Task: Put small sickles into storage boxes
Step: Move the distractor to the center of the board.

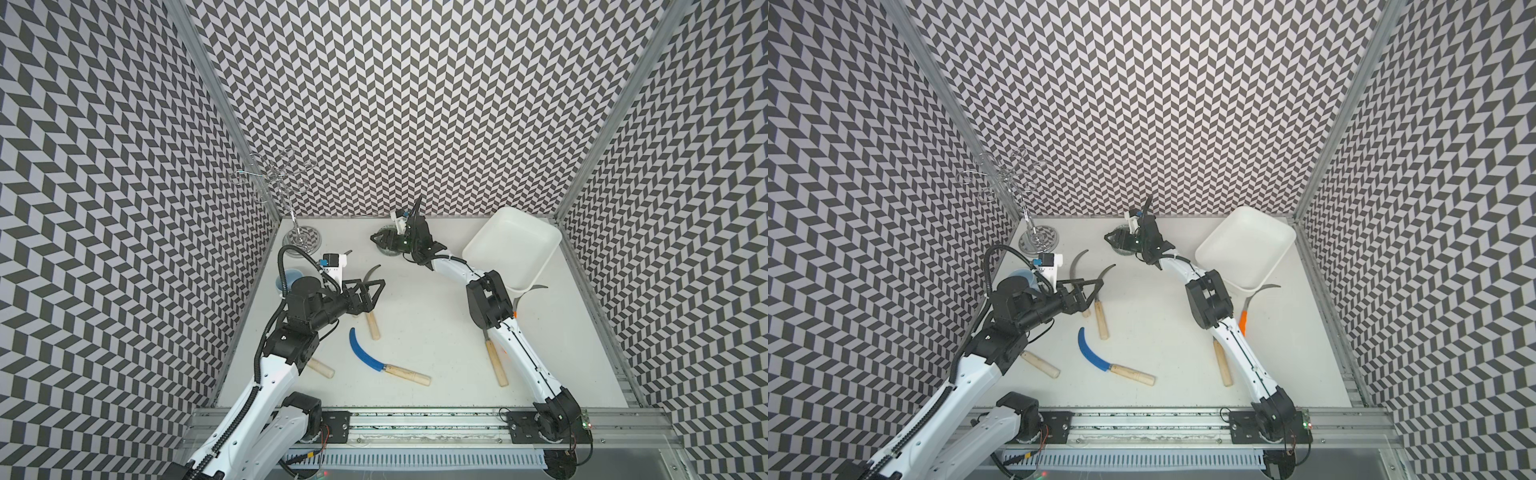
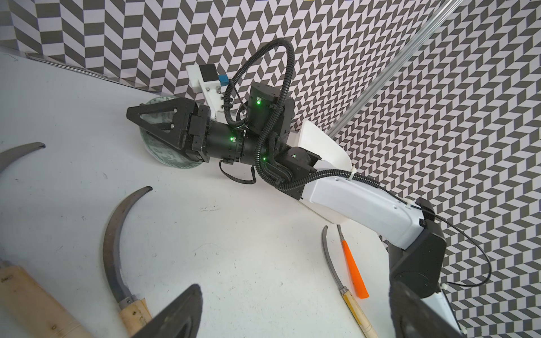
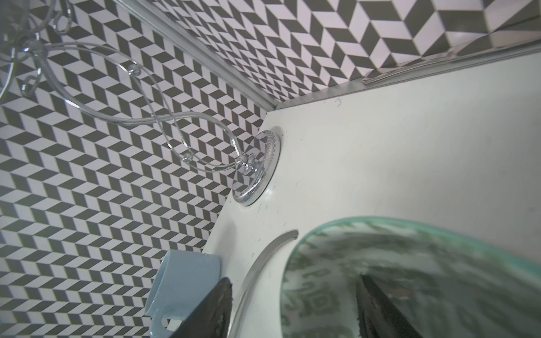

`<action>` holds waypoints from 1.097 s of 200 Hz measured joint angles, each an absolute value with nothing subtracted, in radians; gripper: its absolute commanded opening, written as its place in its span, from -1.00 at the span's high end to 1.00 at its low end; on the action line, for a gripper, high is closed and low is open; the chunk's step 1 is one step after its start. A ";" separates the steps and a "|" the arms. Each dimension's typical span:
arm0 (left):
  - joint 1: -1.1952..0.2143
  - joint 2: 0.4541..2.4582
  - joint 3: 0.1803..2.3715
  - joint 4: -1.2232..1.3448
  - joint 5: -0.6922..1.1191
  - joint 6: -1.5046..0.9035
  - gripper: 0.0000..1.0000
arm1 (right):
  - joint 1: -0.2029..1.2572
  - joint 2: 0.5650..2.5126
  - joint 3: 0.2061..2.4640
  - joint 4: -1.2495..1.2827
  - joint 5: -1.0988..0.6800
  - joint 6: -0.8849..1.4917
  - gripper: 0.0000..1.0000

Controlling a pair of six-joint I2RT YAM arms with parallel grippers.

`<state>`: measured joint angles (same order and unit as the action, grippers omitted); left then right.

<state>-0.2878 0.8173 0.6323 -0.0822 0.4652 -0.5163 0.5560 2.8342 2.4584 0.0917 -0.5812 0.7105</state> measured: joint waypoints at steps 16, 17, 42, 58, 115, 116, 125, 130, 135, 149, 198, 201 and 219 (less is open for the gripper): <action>-0.288 0.817 0.632 -0.082 0.465 -0.516 -0.99 | 0.563 2.835 2.458 0.118 -0.603 0.715 -0.44; -0.288 0.817 0.632 -0.082 0.465 -0.516 -0.99 | 0.563 2.835 2.458 0.120 -0.603 0.715 -0.44; -0.288 0.817 0.632 -0.082 0.465 -0.516 -0.99 | 0.568 2.835 2.458 0.171 -0.627 0.735 -0.54; -0.288 0.817 0.632 -0.082 0.465 -0.516 -0.99 | 0.568 2.835 2.458 0.198 -0.637 0.749 -0.67; -0.288 0.817 0.632 -0.082 0.465 -0.516 -0.99 | 0.554 2.801 2.398 0.251 -0.651 0.725 -0.96; -0.288 0.817 0.632 -0.082 0.465 -0.516 -0.99 | 0.554 2.799 2.394 0.251 -0.651 0.722 -0.97; -0.288 0.817 0.632 -0.082 0.466 -0.516 -0.99 | 0.549 2.783 2.373 0.247 -0.647 0.710 -1.00; -0.288 0.817 0.632 -0.082 0.466 -0.517 -0.99 | 0.545 2.771 2.359 0.245 -0.646 0.701 -1.00; -0.288 0.817 0.632 -0.082 0.466 -0.516 -0.99 | 0.541 2.754 2.342 0.240 -0.643 0.691 -1.00; -0.288 0.817 0.632 -0.082 0.466 -0.516 -0.99 | 0.526 2.704 2.296 0.224 -0.636 0.659 -1.00; -0.288 0.817 0.632 -0.082 0.466 -0.516 -0.99 | 0.458 2.393 2.108 0.092 -0.449 0.472 -1.00; -0.288 0.817 0.632 -0.082 0.466 -0.516 -0.99 | 0.455 2.374 2.106 0.073 -0.424 0.462 -0.99; -0.288 0.817 0.632 -0.081 0.466 -0.517 -0.99 | 0.441 2.269 2.065 -0.009 -0.231 0.369 -1.00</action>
<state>-0.2882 0.8169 0.6319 -0.0814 0.4656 -0.5167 0.4412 2.2692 2.0647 -0.0093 -0.2306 0.3695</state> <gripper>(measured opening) 0.995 0.997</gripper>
